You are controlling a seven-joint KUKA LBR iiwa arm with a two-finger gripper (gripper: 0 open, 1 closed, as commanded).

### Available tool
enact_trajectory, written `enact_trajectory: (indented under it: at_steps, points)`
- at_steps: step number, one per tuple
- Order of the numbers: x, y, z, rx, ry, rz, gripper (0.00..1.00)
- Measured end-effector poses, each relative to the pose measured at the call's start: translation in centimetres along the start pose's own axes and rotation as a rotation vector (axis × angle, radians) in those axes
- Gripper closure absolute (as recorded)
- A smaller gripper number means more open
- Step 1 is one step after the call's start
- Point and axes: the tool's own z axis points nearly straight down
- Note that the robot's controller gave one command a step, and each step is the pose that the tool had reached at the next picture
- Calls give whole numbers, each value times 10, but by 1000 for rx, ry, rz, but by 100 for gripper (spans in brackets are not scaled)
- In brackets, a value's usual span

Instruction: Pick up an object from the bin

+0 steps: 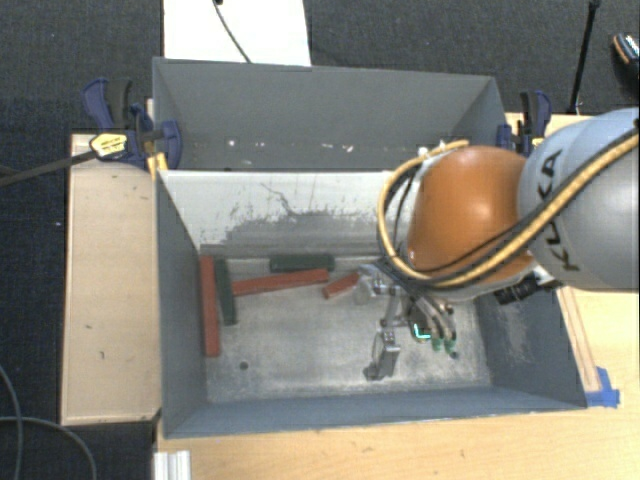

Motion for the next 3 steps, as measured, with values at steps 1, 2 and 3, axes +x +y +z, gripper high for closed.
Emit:
enact_trajectory:
  at_steps: [1,2,3]
  points:
    - [-59,-19,77,1,-6,-73,0]
    - [-113,-9,89,0,-11,-183,0]
    - [-100,-69,120,2,-5,-169,0]
